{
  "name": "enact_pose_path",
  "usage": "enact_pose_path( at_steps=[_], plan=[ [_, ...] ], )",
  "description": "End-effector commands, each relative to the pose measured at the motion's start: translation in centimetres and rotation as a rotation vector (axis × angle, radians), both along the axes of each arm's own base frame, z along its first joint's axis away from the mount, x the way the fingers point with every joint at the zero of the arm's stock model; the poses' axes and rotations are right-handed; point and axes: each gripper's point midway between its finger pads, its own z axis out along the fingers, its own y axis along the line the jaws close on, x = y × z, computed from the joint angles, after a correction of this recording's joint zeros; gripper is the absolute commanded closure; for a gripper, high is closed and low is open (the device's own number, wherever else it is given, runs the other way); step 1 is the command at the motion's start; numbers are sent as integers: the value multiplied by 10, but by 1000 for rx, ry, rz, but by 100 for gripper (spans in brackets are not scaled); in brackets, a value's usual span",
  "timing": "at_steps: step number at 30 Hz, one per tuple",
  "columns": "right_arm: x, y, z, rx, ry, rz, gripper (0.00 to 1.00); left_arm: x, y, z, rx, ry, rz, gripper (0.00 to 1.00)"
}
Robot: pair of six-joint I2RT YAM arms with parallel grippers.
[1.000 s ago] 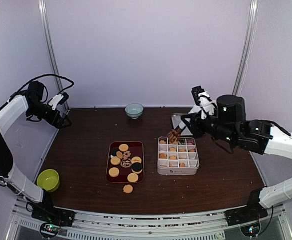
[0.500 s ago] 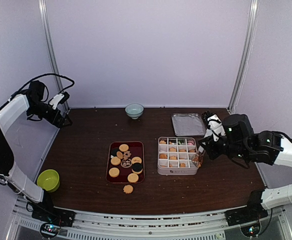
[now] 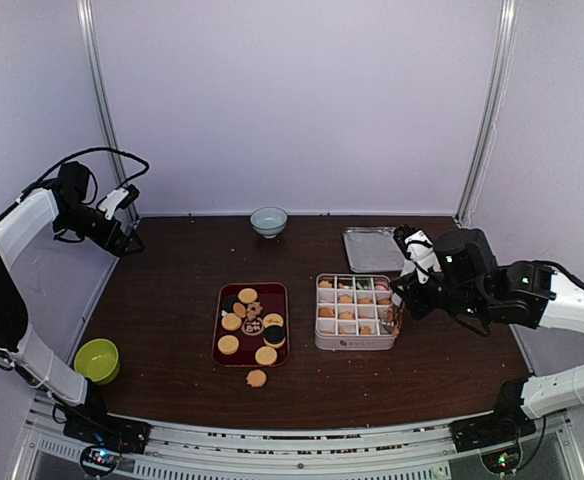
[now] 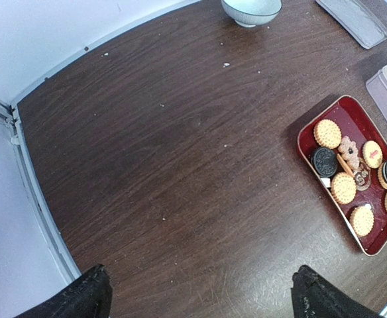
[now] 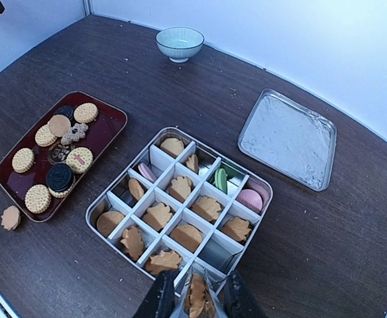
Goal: Pack the cookies
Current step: Place the fake cookies in the empty pocket of the box.
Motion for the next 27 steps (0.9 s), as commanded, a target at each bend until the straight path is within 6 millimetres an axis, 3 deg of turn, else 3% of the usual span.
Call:
enact_pose_path(
  at_steps=[1, 11, 18, 27],
  plan=[
    [10, 2, 15, 22, -52, -19, 93, 5, -3, 12, -11, -35, -24, 3],
    [11, 3, 24, 8, -81, 23, 93, 3, -4, 11, -19, -30, -25, 3],
    [10, 5, 41, 38, -113, 53, 93, 1, -6, 11, -24, -27, -30, 3],
    [13, 8, 45, 60, -123, 65, 93, -1, -7, 8, -28, -20, -38, 3]
  ],
)
